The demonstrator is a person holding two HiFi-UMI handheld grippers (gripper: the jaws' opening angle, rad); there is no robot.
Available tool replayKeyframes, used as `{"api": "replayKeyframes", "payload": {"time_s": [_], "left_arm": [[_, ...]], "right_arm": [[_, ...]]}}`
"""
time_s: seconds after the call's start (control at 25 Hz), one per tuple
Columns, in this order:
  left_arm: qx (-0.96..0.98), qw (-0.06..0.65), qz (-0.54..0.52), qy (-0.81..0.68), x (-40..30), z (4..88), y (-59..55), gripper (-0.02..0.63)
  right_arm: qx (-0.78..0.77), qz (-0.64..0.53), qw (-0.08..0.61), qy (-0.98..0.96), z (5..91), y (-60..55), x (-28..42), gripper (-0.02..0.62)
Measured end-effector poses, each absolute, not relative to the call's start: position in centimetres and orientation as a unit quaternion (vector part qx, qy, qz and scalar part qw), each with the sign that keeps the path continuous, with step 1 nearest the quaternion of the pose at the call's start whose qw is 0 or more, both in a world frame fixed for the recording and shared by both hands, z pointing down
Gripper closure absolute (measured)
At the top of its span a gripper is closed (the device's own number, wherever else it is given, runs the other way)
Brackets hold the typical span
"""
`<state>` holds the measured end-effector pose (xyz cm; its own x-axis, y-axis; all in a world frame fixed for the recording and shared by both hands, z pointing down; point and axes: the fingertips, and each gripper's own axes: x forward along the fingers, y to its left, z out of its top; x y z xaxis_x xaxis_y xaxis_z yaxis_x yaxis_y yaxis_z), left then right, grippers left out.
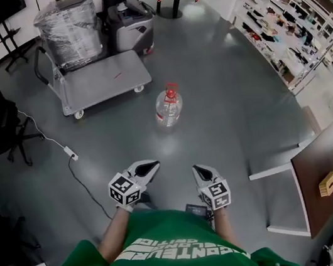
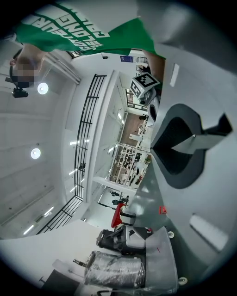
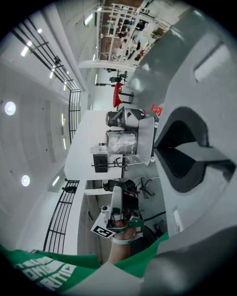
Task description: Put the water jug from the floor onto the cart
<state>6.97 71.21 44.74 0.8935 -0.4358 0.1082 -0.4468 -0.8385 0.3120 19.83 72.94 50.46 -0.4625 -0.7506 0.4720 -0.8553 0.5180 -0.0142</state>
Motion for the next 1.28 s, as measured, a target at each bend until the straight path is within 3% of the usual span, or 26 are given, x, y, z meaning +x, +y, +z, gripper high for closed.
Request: {"api": "replayKeyframes", "payload": {"time_s": [0.72, 1.28], "left_arm": [[0.952, 0.192, -0.013, -0.239, 0.8, 46.0, 64.7, 0.594], [0.949, 0.194, 0.002, -0.247, 4.3, 45.5, 56.8, 0.595]], "right_arm": [[0.441, 0.138, 0.216, -0.860, 52.8, 66.6, 10.9, 0.601], [0.432, 0.150, 0.205, -0.866, 52.6, 57.5, 14.9, 0.601]]}}
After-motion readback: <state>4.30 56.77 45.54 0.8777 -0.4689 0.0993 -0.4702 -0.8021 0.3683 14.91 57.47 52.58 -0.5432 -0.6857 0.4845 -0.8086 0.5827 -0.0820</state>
